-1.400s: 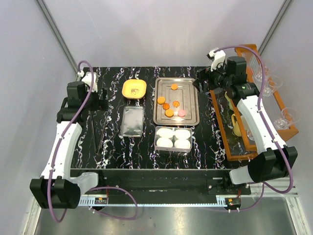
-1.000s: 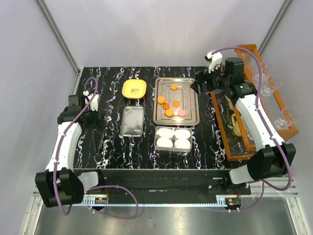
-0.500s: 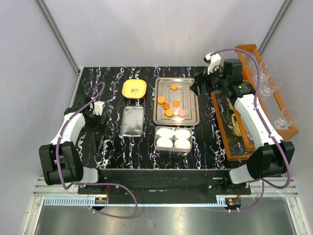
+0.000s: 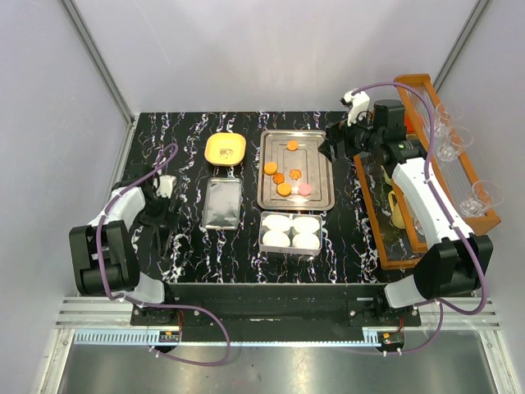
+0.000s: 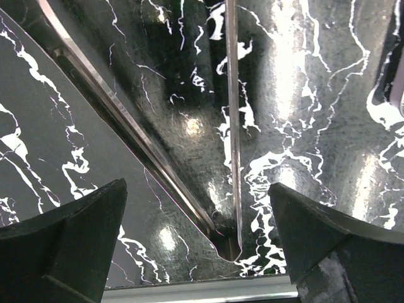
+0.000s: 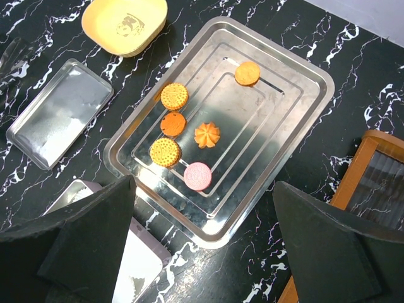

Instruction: Pack the cookies

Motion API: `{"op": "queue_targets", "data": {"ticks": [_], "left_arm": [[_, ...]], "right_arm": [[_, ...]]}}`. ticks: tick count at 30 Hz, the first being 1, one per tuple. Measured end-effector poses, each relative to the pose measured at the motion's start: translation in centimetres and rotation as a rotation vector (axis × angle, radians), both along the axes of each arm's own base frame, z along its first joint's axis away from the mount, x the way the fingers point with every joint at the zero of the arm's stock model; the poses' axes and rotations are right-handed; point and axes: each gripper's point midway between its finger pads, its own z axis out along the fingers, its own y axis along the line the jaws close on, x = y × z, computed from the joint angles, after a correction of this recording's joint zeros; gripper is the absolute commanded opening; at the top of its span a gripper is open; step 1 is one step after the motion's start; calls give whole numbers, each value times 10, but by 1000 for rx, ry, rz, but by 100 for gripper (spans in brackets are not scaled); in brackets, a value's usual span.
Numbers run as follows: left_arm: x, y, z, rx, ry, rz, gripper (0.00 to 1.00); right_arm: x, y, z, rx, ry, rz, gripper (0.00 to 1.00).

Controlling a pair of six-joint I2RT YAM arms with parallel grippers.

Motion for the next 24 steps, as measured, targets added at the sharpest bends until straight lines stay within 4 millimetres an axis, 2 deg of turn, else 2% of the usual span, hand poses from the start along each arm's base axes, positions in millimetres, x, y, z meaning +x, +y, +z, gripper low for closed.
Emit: {"op": "queue_targets", "data": {"ticks": [7,13,18,24], "left_arm": [[0,5,-16,13,48,28,98],[-1,6,-25,11,87,65,90],[8,6,-22,6,82,101,79],[15,7,-23,4,95,142,74]], "right_arm": [[3,1,-9,-4,22,0,100],[4,1,-10,-4,24,-1,100],[4,1,-10,-2,23,-2,100],[5,0,-9,-3,20,-6,100]]}}
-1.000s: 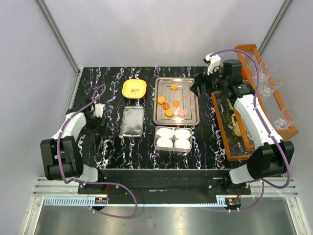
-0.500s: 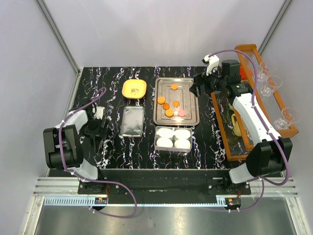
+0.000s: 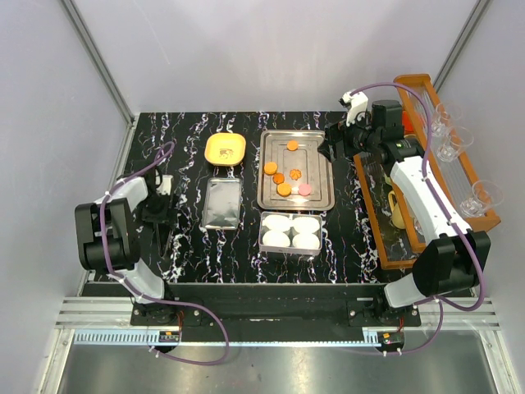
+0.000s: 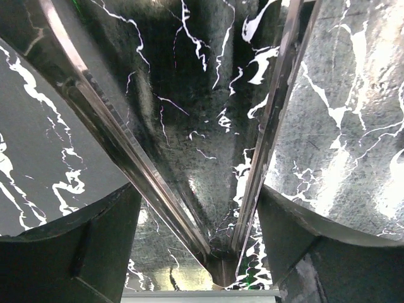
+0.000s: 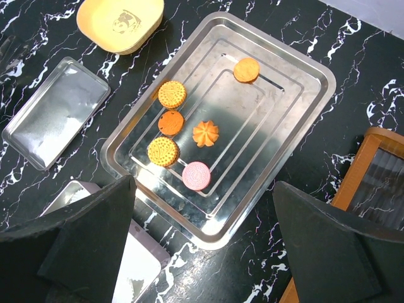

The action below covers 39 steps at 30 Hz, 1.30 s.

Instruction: Pack the cookies

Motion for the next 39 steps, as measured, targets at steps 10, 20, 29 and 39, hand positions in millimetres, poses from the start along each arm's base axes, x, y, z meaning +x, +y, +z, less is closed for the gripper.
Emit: {"op": "queue_targets", "data": {"ticks": [10,20,29,39], "left_arm": [[-6,2,-8,8,51,-1,67],[-7,3,-8,13,56,-26,50],[-1,-2,4,-17,-1,-33,47],[41,-13,76,-68,-247,-69,43]], "right_arm": [[2,0,2,1,-13,-3,100],[2,0,2,0,-14,-3,100],[3,-1,2,-3,-15,-9,100],[4,-3,1,-9,-16,-18,100]]}}
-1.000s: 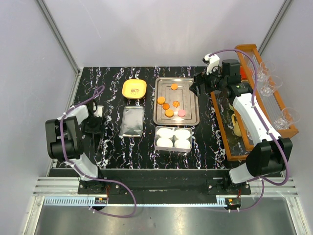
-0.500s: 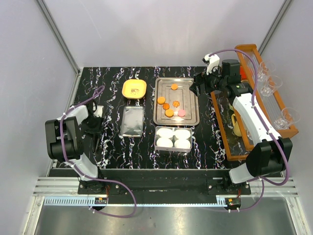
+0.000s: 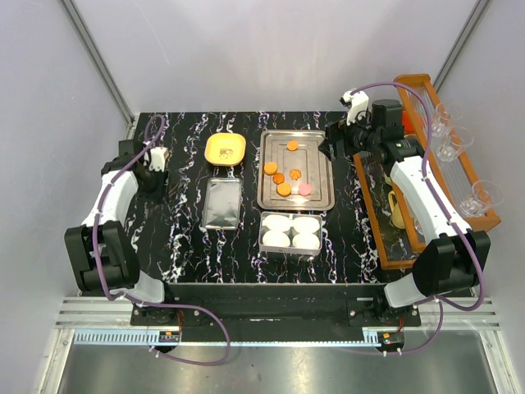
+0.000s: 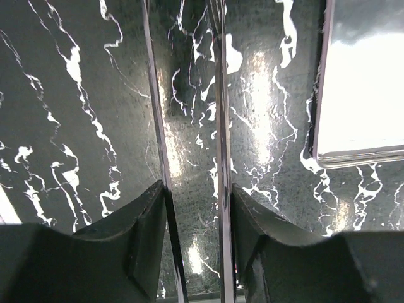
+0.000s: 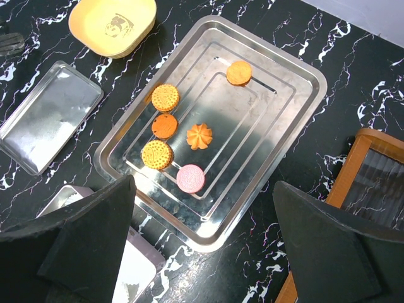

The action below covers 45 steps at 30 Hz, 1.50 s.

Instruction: Pack the cookies

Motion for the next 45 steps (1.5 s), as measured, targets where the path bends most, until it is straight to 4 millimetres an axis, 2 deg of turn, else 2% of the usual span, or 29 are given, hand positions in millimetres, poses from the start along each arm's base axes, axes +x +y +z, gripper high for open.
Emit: {"op": "queue_targets", "data": {"ticks": [14,20,23,26,29,33,35,45], "left_arm": [[31,-2,72,-8,-138,-53,42],[36,-19,101,-92,-183,-99,42],[41,-35,121,-147,-227,-146,42],[44,-52,132,-175,-241,-201,42],[50,-81,138,-197,-245,-292,42],[54,-125,135,-237,-217,-409,42],[57,-140,132,-253,-199,-448,42],[76,-201,119,-277,-157,-596,44]], "right_arm": [[0,0,0,0,1,0,100],[0,0,0,-1,0,0,100],[0,0,0,-1,0,-1,100],[1,-1,-2,-3,3,-4,100],[2,-1,-3,-6,6,-8,100],[4,-5,-4,-18,5,-29,100],[5,-6,-4,-22,4,-36,100],[9,-16,-6,-55,-3,-89,100]]}}
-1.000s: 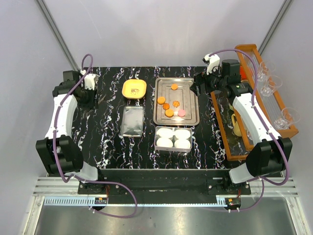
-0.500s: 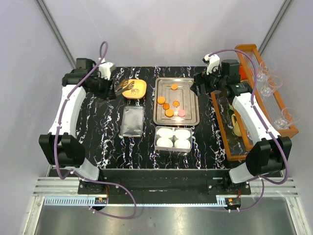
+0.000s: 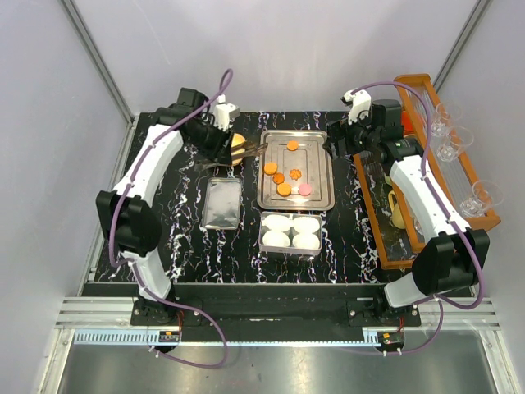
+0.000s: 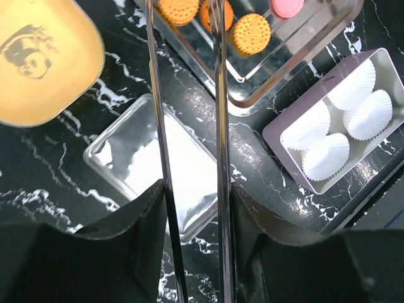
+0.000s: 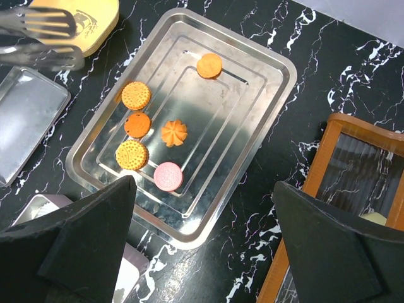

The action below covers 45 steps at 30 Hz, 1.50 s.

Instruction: Pack the cookies

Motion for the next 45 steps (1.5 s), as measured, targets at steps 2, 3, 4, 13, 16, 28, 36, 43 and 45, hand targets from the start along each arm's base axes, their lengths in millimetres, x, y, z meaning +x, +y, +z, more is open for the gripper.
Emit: {"op": "queue_targets", "data": {"ticks": [2,3,4,13,16,28,36,43,45], "left_arm": [[2,-11,-8,6,14,-29,44],[2,-15,-12,9,21,-40,44],[3,-21,-18,14,32,-56,44],[10,-47,-54,47,89,-120,44],[11,-53,-59,50,97,-132,44],[8,-92,-70,52,95,-213,46],[10,-100,-89,64,123,-227,47],[10,-107,-101,72,139,-241,48],[10,-108,-102,73,141,-243,48]], "right_arm": [[0,-1,0,-3,-1,-5,100],[0,-1,0,-5,-1,-7,100],[-1,-2,1,-5,-2,-8,100],[-4,-4,4,-8,-11,-15,100],[-5,-5,1,-11,-3,-17,100],[-9,-6,-8,-19,22,-22,100],[-11,-7,-14,-22,36,-23,100],[-12,-7,-14,-25,37,-22,100],[-12,-7,-15,-25,37,-22,100]]}}
